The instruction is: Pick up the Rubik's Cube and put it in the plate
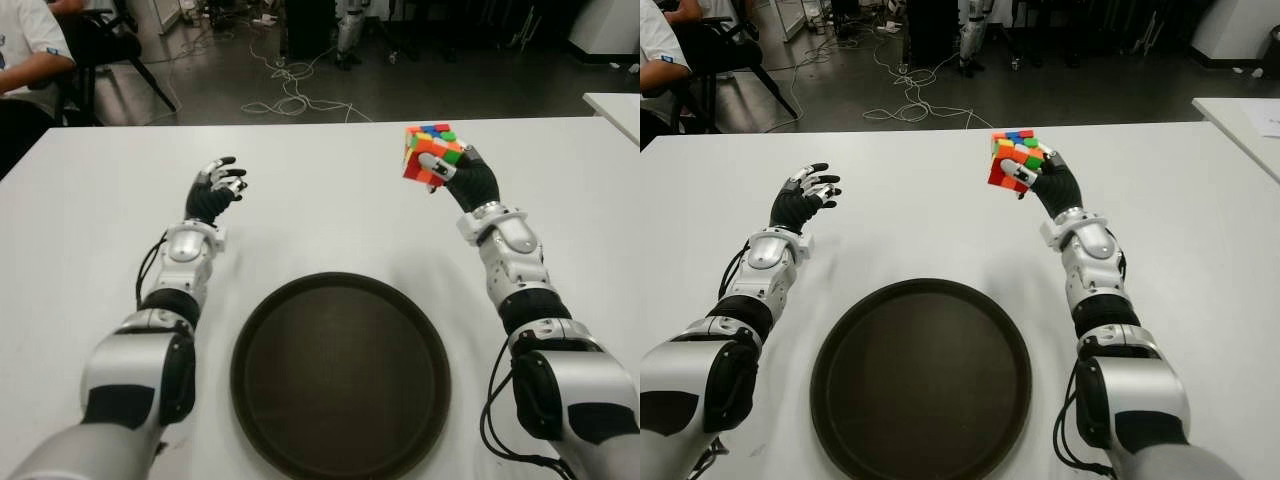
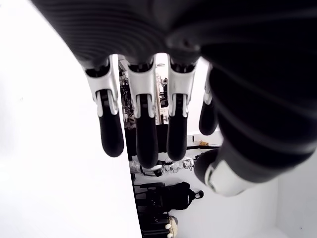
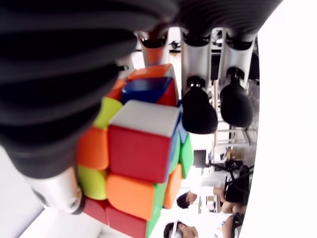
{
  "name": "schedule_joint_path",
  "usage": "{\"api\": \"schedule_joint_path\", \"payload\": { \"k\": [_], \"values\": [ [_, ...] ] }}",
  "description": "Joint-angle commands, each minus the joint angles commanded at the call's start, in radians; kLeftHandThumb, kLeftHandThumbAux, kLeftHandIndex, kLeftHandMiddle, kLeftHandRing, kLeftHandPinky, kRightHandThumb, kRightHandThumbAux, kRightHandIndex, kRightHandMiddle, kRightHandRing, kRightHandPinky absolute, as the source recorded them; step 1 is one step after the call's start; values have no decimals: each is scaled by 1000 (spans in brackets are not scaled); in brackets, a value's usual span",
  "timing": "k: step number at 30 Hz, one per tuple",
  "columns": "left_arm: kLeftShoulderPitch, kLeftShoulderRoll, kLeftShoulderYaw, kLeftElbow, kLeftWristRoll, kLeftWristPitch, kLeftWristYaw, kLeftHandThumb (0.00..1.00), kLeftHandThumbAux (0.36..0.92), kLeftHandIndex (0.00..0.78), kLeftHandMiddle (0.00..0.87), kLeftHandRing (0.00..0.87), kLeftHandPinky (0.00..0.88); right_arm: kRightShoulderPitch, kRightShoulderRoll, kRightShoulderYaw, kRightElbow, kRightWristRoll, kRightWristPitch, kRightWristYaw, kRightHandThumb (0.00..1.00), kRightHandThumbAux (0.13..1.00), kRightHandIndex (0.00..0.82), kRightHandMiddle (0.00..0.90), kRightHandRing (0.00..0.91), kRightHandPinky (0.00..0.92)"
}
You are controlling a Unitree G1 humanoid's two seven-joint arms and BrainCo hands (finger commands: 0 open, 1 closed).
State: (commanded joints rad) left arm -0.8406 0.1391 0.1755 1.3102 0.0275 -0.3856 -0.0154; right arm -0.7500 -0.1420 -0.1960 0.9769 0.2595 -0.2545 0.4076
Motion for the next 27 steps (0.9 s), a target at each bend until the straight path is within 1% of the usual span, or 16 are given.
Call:
{"api": "schedule_joint_path", "payload": {
  "k": [8,13,17,23,27],
  "values": [
    [0,1,1,0,1,4,1,508,739,203,294,297,311,5,1,-21,-26,18,47,24,701,724,432,747,750,746],
    [2,2,-1,2,3,10,5,510,736,183,272,281,299,7,-1,-37,-34,34,72,41,701,723,432,747,750,745],
    [1,1,-3,3,6,13,13,492,728,182,274,279,296,8,-4,-43,-37,40,77,49,700,723,433,752,751,741],
    [1,-1,-3,2,5,10,18,477,715,199,294,299,317,4,-13,-53,-30,39,78,64,700,722,433,758,759,753],
    [1,-2,-2,2,3,10,18,471,714,195,288,297,318,2,-14,-67,-29,50,83,85,701,722,433,759,760,753]
  ]
}}
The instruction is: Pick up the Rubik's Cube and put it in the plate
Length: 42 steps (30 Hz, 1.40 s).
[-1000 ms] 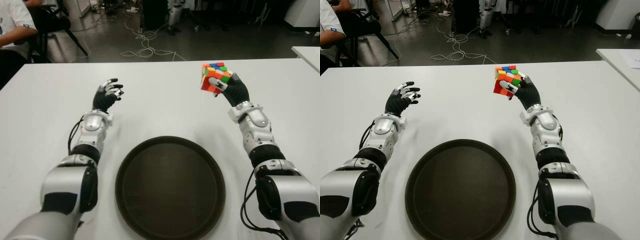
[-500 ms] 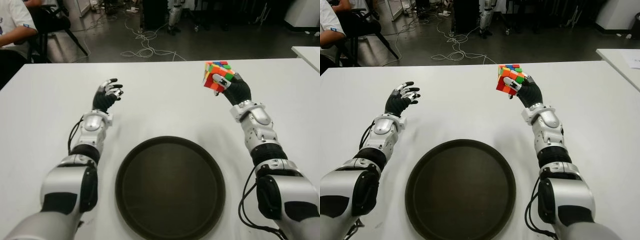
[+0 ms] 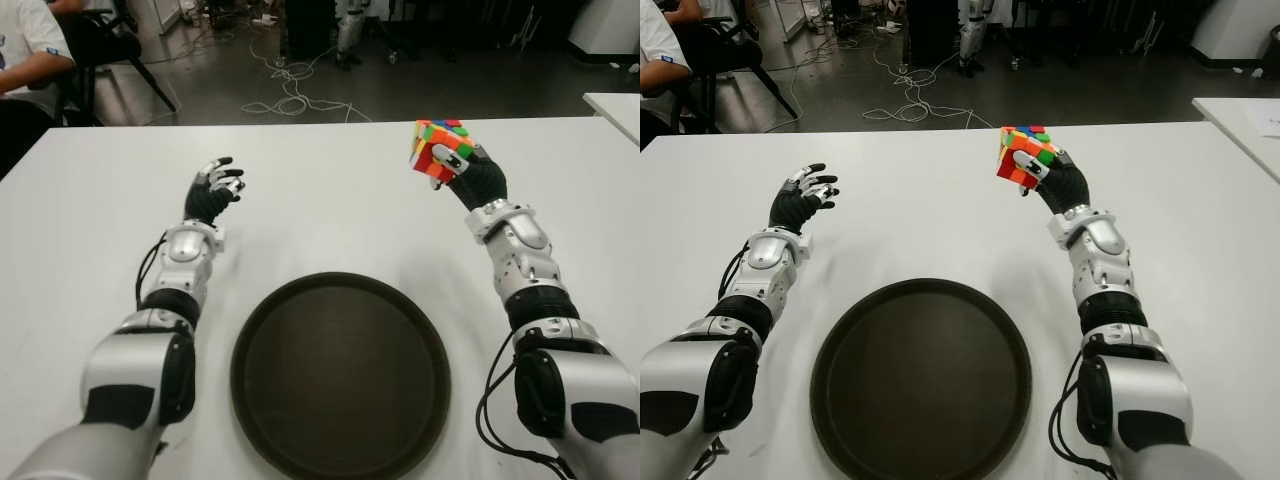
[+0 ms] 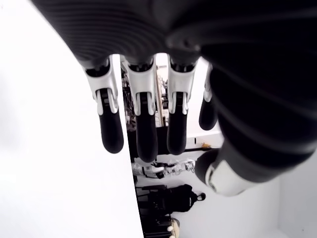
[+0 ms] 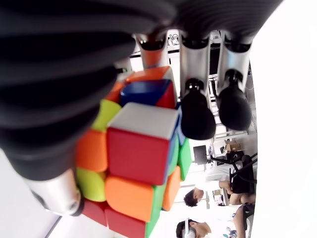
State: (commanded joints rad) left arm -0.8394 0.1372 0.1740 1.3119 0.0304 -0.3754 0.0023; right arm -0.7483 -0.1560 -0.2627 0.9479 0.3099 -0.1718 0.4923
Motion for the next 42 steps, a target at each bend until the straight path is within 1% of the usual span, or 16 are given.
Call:
{"api": "schedule_joint_path", "payload": {
  "k": [6,11,15,19,22,27,30,34,35,38,42],
  "values": [
    [-1,1,2,2,-1,5,2,457,705,193,287,296,305,-5,1,-28,-6,36,23,39,702,721,434,767,772,772],
    [-3,3,1,5,2,13,4,453,697,195,283,291,303,8,1,-40,-48,61,49,71,703,720,435,776,783,779],
    [-1,3,1,4,1,4,0,469,701,202,285,292,307,43,14,-37,-150,91,90,92,703,719,436,785,794,794],
    [-1,3,1,4,2,0,-1,457,704,201,289,295,307,72,23,-29,-211,94,104,88,704,719,436,788,798,798],
    [-1,3,0,4,2,-2,-3,437,705,198,290,296,308,108,31,-14,-286,92,115,74,703,718,436,790,800,802],
    [-4,4,-1,3,3,-1,-3,429,721,197,296,294,311,141,44,13,-357,73,121,44,704,716,438,800,809,811],
    [-5,4,-2,3,4,0,-2,438,729,198,300,292,307,160,45,32,-394,66,133,36,704,716,438,804,813,813],
    [-5,3,0,3,2,2,-1,475,743,199,296,289,308,188,46,55,-443,58,144,27,705,716,439,800,809,805],
    [-6,3,1,3,1,4,-1,477,744,199,295,289,309,201,46,66,-461,50,141,30,705,716,439,800,809,804],
    [-7,3,4,5,-2,12,2,460,733,203,294,292,305,233,41,99,-507,23,129,36,706,715,439,793,801,791],
    [-8,3,7,7,-3,16,3,457,722,209,298,293,308,250,30,125,-534,-1,120,39,708,714,439,788,794,783]
  ]
}}
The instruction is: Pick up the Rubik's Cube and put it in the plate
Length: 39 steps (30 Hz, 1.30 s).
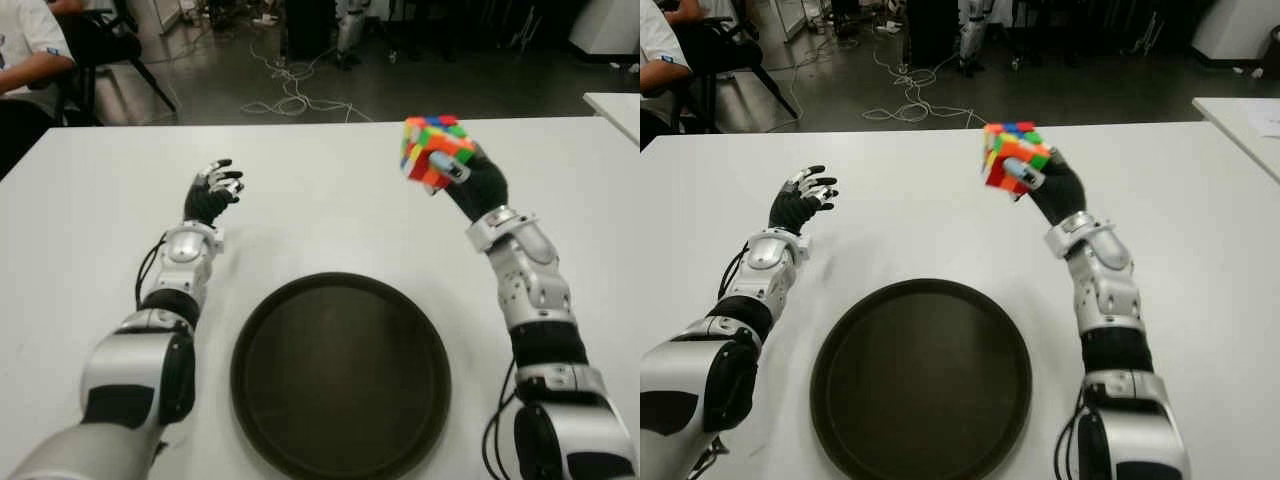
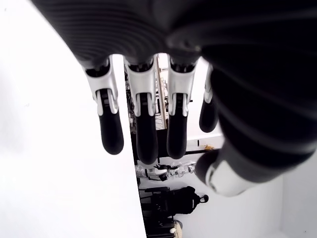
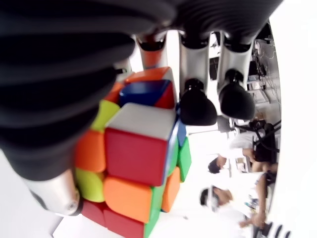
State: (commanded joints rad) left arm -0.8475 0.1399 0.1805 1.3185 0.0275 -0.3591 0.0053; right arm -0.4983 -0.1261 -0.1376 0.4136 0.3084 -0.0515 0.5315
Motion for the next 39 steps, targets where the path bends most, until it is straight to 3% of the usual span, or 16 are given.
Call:
{"api": "schedule_joint_path", "payload": {
  "k": [16,24,34,39],
  "values": [
    [1,-2,-2,-2,2,-13,-9,432,711,205,293,295,316,25,-83,108,16,-128,-128,90,708,714,438,789,789,778],
    [2,-3,-3,-2,3,-16,-6,462,718,206,286,293,318,10,-133,162,79,-213,-269,127,706,715,437,779,778,769],
    [0,-4,-3,-2,2,-8,-4,447,724,192,277,281,300,-23,-170,192,171,-241,-404,188,703,715,436,774,776,768],
    [-2,-6,-2,-2,1,-2,2,438,717,200,287,294,314,-38,-219,220,195,-264,-504,248,700,715,438,806,808,813]
  ]
}}
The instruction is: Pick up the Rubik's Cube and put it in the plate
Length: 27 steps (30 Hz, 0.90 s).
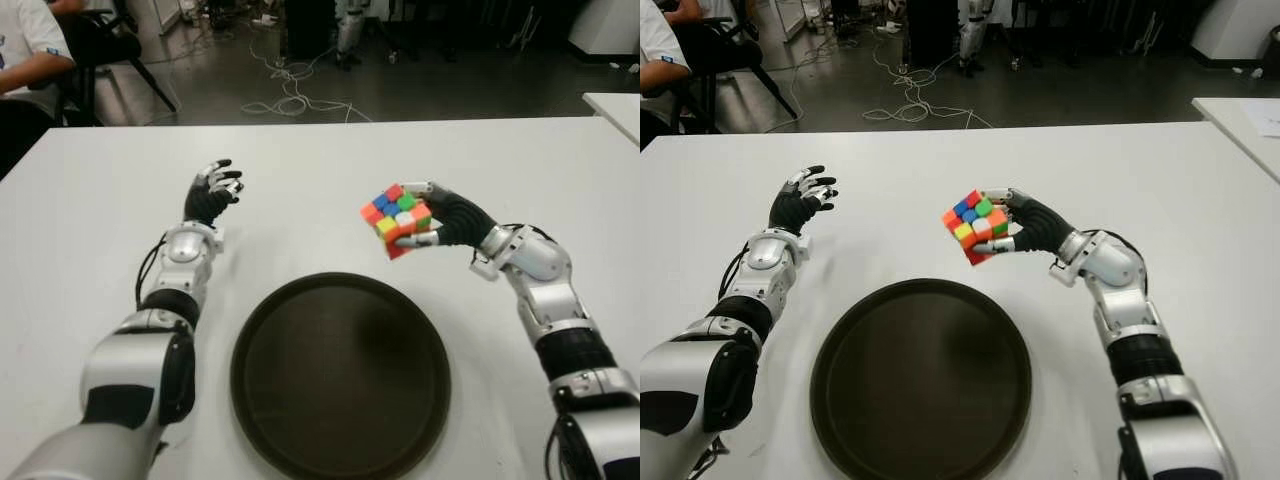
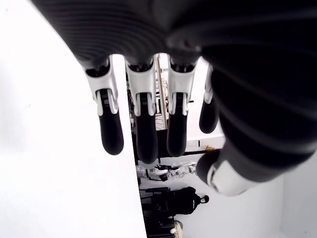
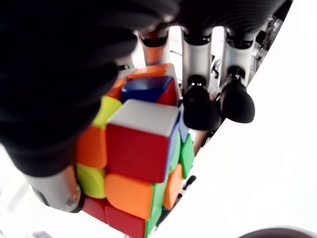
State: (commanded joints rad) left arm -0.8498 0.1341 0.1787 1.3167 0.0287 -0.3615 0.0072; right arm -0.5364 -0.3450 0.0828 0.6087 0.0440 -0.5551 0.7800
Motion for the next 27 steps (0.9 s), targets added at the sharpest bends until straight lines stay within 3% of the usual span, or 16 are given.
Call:
{"api": "schedule_joint_path", "payload": {
  "k": [8,15,21,27],
  "values": [
    [-1,-1,0,0,0,1,5,439,719,202,295,302,318,-10,-31,24,14,-73,-87,-37,692,720,438,834,842,848],
    [0,-2,1,-1,-1,-4,4,439,717,201,294,299,310,-21,-51,40,39,-89,-142,-33,686,723,437,850,857,858],
    [0,-2,3,-1,-3,-3,1,440,703,200,285,297,311,-24,-68,61,36,-86,-119,-2,691,720,438,844,843,839],
    [2,-2,3,0,-4,0,-1,456,696,197,276,292,300,-10,-58,65,17,-44,-89,36,696,718,438,833,827,822]
  ]
}}
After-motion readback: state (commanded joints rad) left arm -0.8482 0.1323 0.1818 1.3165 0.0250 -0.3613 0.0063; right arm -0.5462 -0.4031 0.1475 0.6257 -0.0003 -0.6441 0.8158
